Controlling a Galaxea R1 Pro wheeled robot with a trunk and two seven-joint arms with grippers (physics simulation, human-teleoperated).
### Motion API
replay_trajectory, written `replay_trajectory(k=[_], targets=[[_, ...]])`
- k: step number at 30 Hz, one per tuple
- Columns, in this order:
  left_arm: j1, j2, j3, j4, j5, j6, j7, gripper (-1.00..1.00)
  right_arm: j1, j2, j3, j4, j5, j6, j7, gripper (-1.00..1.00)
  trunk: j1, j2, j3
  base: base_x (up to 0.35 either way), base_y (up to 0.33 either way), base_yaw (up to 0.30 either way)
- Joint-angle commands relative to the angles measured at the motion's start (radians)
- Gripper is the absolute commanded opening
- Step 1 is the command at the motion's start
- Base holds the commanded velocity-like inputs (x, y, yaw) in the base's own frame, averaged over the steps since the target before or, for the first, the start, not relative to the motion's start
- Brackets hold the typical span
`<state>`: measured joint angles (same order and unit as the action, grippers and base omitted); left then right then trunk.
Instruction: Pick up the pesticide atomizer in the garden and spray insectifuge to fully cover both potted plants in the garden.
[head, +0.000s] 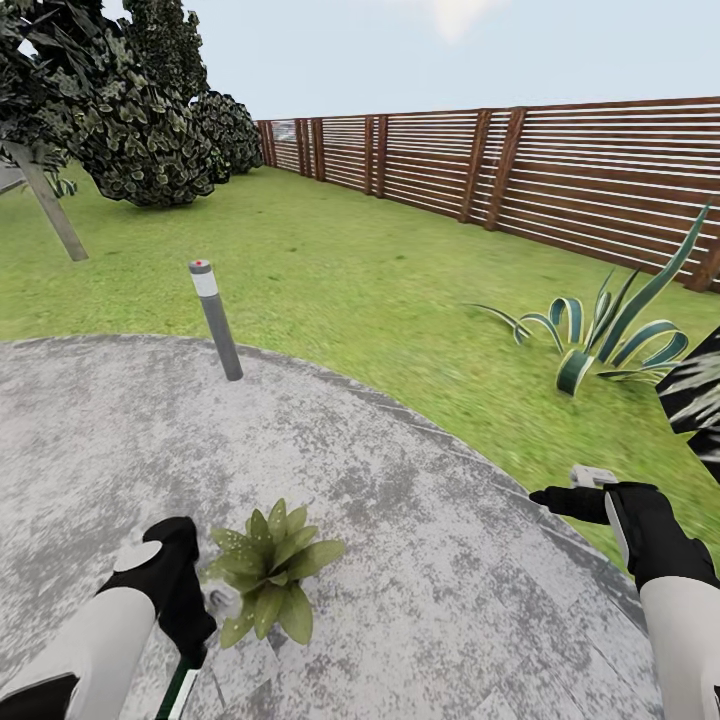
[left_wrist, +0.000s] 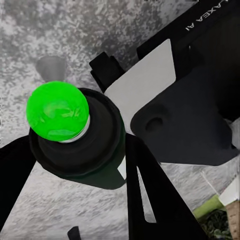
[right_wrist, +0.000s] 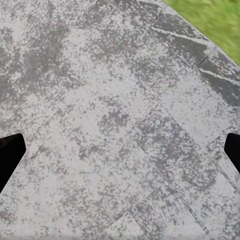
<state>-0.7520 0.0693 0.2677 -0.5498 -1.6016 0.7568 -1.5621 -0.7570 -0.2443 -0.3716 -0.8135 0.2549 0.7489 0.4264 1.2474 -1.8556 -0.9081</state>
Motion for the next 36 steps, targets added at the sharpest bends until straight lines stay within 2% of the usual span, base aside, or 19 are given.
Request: replay_trajectory(k=[1,4,6,18,22,28,31,36], targets=[[-0.001,-0.001,0.006,-0.015,-0.010,0.010,-0.009,-1.00,-0.001,0.000,-0.003,-0.001,0.011,0.003,0.009,1.00,0.000,0.000,-0.001,0.000,0.000,0.000],[-0.004,-0.002,0.006,-0.099,-0.010,0.011,-0.009,-1.00,-0.001,0.000,-0.003,-0.001,0.011,0.003,0.009,1.00,0.000,0.000,-0.001,0.000,0.000,0.000],[-0.010,-0.003,0.006,-0.122,-0.010,0.013,-0.009,-1.00,-0.001,0.000,-0.003,-0.001,0.011,0.003,0.010,1.00,0.000,0.000,-0.001,0.000,0.000,0.000],[-0.021,-0.009,0.005,-0.167,-0.011,0.014,-0.009,-1.00,-0.001,0.000,-0.003,-0.001,0.011,0.003,0.011,1.00,0.000,0.000,-0.001,0.000,0.000,0.000],[-0.068,-0.009,0.005,-0.173,-0.011,0.015,-0.009,-1.00,-0.001,0.000,-0.003,-0.001,0.011,0.003,0.011,1.00,0.000,0.000,-0.001,0.000,0.000,0.000],[-0.064,-0.010,0.004,-0.153,-0.011,0.013,-0.009,-1.00,-0.001,0.000,-0.003,-0.001,0.011,0.003,0.010,1.00,0.000,0.000,-0.001,0.000,0.000,0.000],[-0.044,-0.008,0.004,-0.048,-0.011,0.010,-0.009,-1.00,-0.001,0.000,-0.003,-0.001,0.011,0.003,0.009,1.00,0.000,0.000,-0.001,0.000,0.000,0.087],[-0.040,-0.008,0.004,-0.007,-0.009,0.010,-0.009,-1.00,-0.001,0.000,-0.003,-0.001,0.011,0.003,0.009,1.00,0.000,0.000,-0.001,0.000,0.000,0.212]])
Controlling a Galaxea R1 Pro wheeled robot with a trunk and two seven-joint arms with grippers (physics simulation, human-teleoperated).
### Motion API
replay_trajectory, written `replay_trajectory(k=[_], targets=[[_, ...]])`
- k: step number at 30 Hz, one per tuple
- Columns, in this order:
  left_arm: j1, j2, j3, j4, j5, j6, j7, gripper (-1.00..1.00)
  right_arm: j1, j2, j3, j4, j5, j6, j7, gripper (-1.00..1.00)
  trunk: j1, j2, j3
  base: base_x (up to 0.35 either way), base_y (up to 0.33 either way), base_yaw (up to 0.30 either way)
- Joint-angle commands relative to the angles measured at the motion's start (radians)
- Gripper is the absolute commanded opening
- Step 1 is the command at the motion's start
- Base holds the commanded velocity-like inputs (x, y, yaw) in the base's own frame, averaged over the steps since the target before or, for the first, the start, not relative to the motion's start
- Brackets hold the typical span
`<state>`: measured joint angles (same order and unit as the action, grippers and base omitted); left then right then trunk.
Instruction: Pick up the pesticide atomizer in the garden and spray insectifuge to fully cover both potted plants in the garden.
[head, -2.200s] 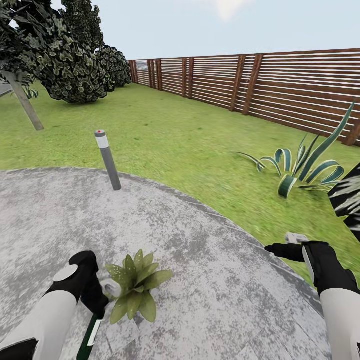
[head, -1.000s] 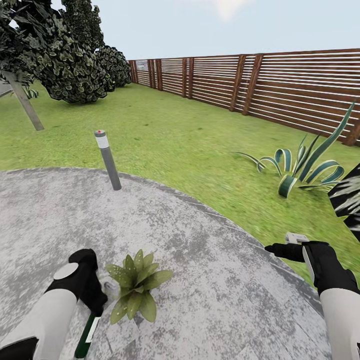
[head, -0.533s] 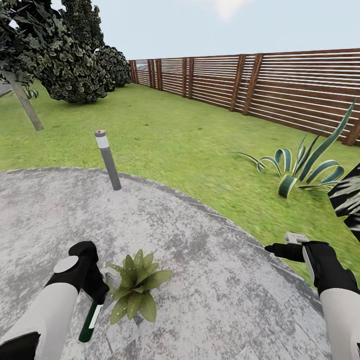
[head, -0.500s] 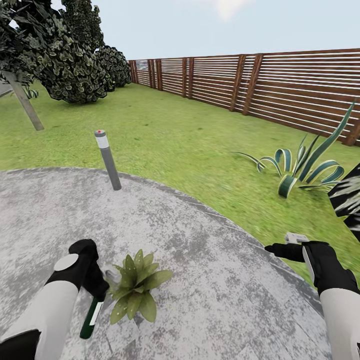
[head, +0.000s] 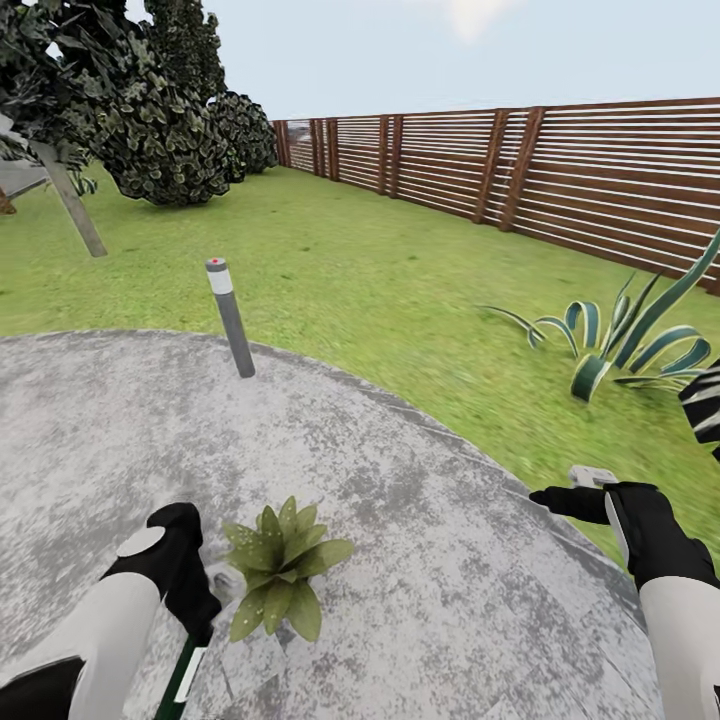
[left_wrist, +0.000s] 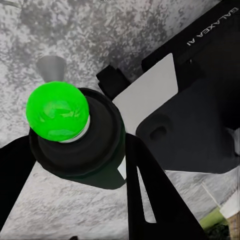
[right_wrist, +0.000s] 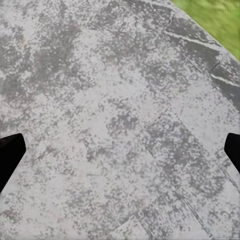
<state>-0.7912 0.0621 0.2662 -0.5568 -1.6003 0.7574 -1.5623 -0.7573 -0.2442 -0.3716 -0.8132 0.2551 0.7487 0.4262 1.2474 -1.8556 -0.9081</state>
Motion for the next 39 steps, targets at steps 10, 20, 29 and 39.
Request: replay_trajectory(k=[10,20,29,39], targets=[[-0.009,-0.060,0.003,-0.211,-0.010,0.012,-0.009,-1.00,-0.001,0.000,-0.004,-0.001,0.010,0.003,0.010,1.00,0.000,0.000,-0.001,0.000,0.000,0.020],[-0.002,-0.067,0.004,-0.206,-0.011,0.011,-0.009,-1.00,-0.001,0.000,-0.004,-0.001,0.009,0.003,0.010,1.00,0.000,0.000,-0.001,0.000,-0.091,0.118],[-0.002,-0.067,0.005,-0.206,-0.010,0.013,-0.009,-1.00,-0.001,0.000,-0.004,-0.001,0.009,0.003,0.009,1.00,0.000,0.000,-0.001,0.000,-0.312,0.221],[-0.002,-0.064,0.006,-0.206,-0.012,0.012,-0.009,-1.00,-0.001,0.000,-0.004,-0.001,0.009,0.003,0.009,1.00,0.000,0.000,-0.001,0.000,-0.227,0.009]])
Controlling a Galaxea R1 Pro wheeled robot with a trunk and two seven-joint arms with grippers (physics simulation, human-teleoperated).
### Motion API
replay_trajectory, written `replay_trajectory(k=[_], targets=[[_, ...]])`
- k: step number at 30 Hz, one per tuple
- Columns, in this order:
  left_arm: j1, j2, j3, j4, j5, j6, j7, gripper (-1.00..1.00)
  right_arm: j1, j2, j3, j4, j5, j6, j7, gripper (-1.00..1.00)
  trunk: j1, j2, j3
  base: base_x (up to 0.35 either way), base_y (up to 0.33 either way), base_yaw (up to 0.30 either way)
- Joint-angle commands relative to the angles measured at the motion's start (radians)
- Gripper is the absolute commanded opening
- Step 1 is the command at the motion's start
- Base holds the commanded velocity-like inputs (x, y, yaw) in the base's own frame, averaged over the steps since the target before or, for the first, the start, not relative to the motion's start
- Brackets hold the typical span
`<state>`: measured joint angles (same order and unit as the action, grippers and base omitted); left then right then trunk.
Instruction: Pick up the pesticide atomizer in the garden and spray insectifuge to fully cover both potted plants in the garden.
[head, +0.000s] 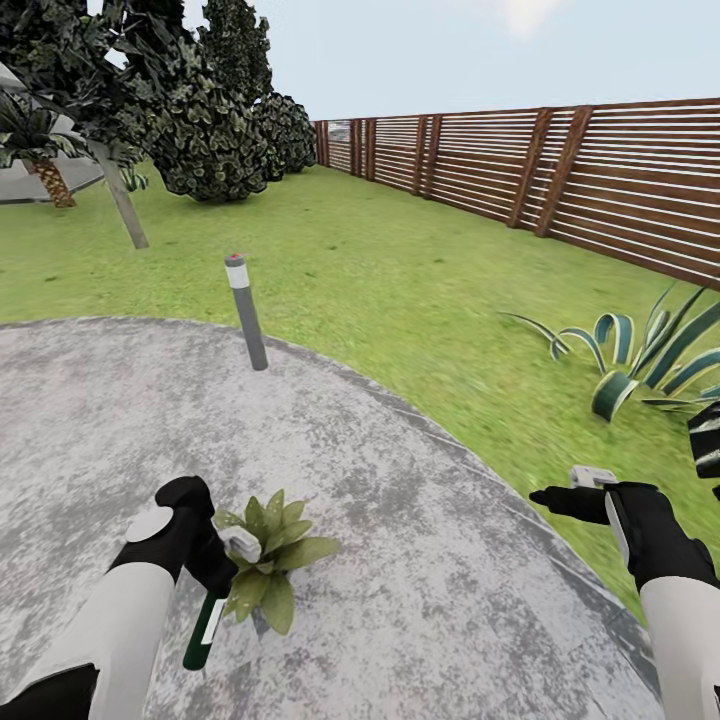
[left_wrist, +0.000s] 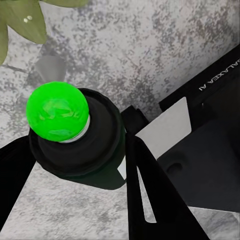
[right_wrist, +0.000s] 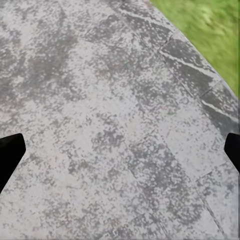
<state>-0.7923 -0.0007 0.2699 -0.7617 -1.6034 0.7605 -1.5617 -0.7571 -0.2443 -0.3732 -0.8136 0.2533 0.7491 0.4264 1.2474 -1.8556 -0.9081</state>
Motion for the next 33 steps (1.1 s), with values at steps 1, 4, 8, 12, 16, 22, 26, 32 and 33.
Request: replay_trajectory(k=[1,4,8,12,16,22,26,32,33], targets=[[0.000,-0.001,0.002,-0.001,-0.008,0.008,-0.009,-1.00,-0.001,0.000,-0.003,-0.001,0.011,0.003,0.009,1.00,0.000,0.000,-0.001,0.000,-0.009,0.000],[0.001,0.001,0.003,0.020,-0.008,0.008,-0.009,-1.00,-0.001,0.000,-0.003,-0.001,0.011,0.003,0.010,1.00,0.000,0.000,-0.001,0.000,-0.002,0.000],[0.001,0.001,0.003,0.093,-0.007,0.005,-0.009,-1.00,-0.001,-0.001,-0.003,-0.001,0.011,0.003,0.010,1.00,0.000,0.000,-0.001,0.000,0.000,0.113],[0.001,-0.003,0.002,0.107,-0.006,0.005,-0.009,-1.00,-0.001,-0.001,-0.004,-0.001,0.011,0.003,0.009,1.00,0.000,0.000,-0.001,0.000,0.000,0.237],[0.001,0.000,0.005,0.108,-0.006,0.005,-0.009,-1.00,-0.001,-0.001,-0.004,-0.001,0.011,0.003,0.009,1.00,0.000,0.000,-0.001,0.000,0.000,0.250],[0.001,0.001,0.006,0.107,-0.004,0.005,-0.009,-1.00,-0.001,-0.002,-0.004,-0.001,0.011,0.003,0.009,1.00,0.000,0.000,-0.001,0.000,0.000,0.032],[0.001,0.001,0.008,0.106,-0.004,0.006,-0.009,-1.00,-0.001,-0.003,-0.004,-0.001,0.011,0.003,0.009,1.00,0.000,0.000,-0.001,0.017,0.000,0.000],[0.001,0.002,0.008,0.105,-0.004,0.006,-0.009,-1.00,-0.001,-0.002,-0.004,-0.001,0.011,0.003,0.008,1.00,0.000,0.000,-0.001,0.251,0.000,0.000],[0.001,0.002,0.009,0.104,-0.004,0.006,-0.009,-1.00,-0.001,-0.002,-0.004,-0.001,0.011,0.003,0.008,1.00,0.000,0.000,-0.001,0.127,0.000,0.000]])
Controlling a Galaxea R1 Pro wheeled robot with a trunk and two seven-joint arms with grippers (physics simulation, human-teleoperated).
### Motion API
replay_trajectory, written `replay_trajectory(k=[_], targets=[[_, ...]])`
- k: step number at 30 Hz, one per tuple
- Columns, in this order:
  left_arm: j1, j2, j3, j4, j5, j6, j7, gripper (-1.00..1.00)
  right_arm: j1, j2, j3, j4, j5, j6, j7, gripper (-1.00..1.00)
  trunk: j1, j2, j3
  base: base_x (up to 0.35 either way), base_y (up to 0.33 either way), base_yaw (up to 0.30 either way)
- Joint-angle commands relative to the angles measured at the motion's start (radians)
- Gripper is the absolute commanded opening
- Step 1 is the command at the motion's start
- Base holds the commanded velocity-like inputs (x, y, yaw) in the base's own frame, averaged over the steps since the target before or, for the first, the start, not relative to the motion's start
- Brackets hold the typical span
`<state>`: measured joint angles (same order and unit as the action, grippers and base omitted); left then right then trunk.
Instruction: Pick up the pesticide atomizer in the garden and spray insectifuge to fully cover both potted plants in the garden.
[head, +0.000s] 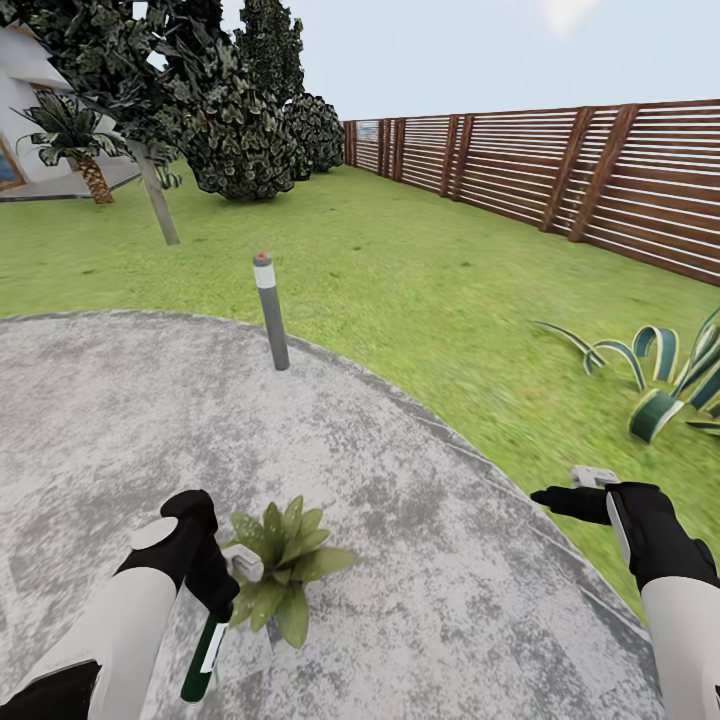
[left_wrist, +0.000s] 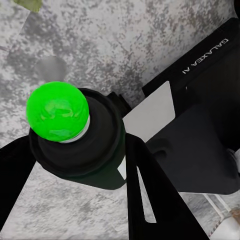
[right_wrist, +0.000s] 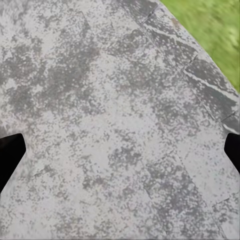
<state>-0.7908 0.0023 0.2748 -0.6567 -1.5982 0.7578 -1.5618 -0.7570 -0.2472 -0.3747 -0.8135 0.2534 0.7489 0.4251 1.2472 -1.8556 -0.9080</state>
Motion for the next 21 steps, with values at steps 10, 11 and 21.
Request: replay_trajectory(k=[10,11,21], targets=[[-0.008,-0.002,0.002,-0.009,-0.009,0.011,-0.009,-1.00,-0.001,0.002,-0.002,-0.001,0.010,0.003,0.010,1.00,0.000,0.000,0.005,0.017,0.000,-0.131],[-0.009,-0.003,0.001,-0.009,-0.009,0.011,-0.009,-1.00,-0.001,0.002,-0.002,-0.001,0.010,0.003,0.009,1.00,0.000,0.000,0.005,0.000,0.000,-0.037],[-0.001,-0.002,-0.003,0.041,-0.011,0.005,-0.009,-1.00,-0.001,0.002,-0.001,-0.001,0.010,0.003,0.010,1.00,0.000,0.000,0.005,0.000,0.000,-0.004]])
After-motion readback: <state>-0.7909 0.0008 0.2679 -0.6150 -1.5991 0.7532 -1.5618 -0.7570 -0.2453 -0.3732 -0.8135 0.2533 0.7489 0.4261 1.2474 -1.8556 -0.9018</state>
